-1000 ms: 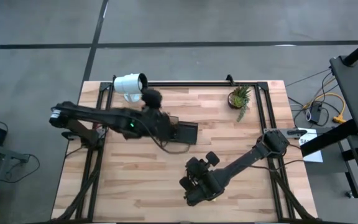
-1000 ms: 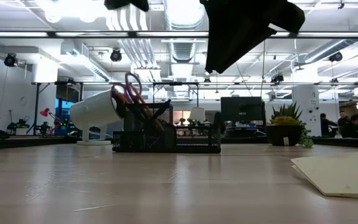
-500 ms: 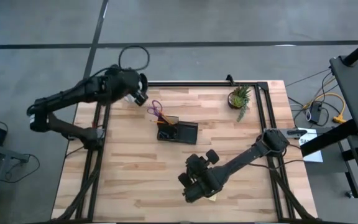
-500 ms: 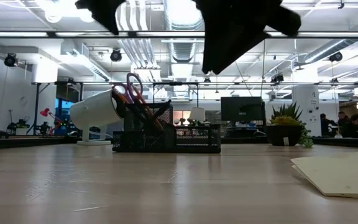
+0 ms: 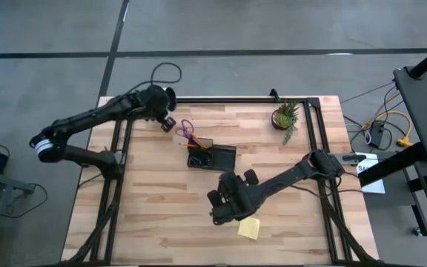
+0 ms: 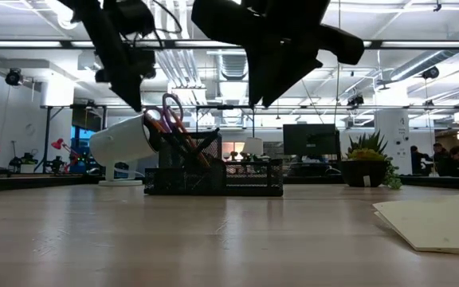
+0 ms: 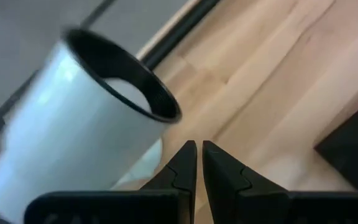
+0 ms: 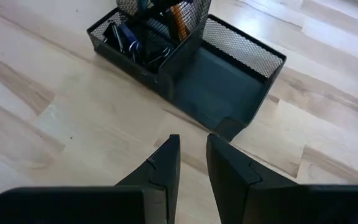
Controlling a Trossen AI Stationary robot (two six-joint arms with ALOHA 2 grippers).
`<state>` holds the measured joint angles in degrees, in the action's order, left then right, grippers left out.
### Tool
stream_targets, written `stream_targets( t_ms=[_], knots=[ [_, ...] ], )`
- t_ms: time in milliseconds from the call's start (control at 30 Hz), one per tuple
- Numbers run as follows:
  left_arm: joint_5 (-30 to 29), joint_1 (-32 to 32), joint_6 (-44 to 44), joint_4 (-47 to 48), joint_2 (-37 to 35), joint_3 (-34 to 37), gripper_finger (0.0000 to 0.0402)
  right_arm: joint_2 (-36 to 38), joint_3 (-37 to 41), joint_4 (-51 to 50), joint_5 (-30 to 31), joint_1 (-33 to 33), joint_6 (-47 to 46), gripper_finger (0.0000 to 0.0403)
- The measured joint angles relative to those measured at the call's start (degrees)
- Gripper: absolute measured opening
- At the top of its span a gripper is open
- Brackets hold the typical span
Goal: Pick and place office supplies into organizer
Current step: Put the yellow sticky note into the black desk organizer
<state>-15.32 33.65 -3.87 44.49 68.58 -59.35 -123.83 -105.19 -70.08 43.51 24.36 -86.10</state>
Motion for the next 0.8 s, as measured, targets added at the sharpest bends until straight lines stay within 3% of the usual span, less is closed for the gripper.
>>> stream_targets(
  t_ms=[200, 400, 600, 800],
  knots=[
    [3.8, 0.0, 2.6, -1.9, 2.4, 1.3, 0.0011, 0.0, 0.1, 0.0, 0.0, -0.2, 0.6, 0.0068],
    [15.9, -0.3, 3.1, -2.5, 3.8, 1.2, 0.0011, 0.0, 0.1, 0.0, 0.0, -0.2, 0.8, 0.0068],
    [20.5, -1.2, 3.3, -2.4, 3.8, 1.4, 0.0011, 0.0, 0.1, 0.0, -0.1, -0.2, 0.8, 0.0068],
    [32.4, -1.2, 3.7, -4.5, 3.2, 1.2, 0.0011, 0.0, 0.2, 0.0, -0.8, -0.1, 1.0, 0.0068]
  ],
)
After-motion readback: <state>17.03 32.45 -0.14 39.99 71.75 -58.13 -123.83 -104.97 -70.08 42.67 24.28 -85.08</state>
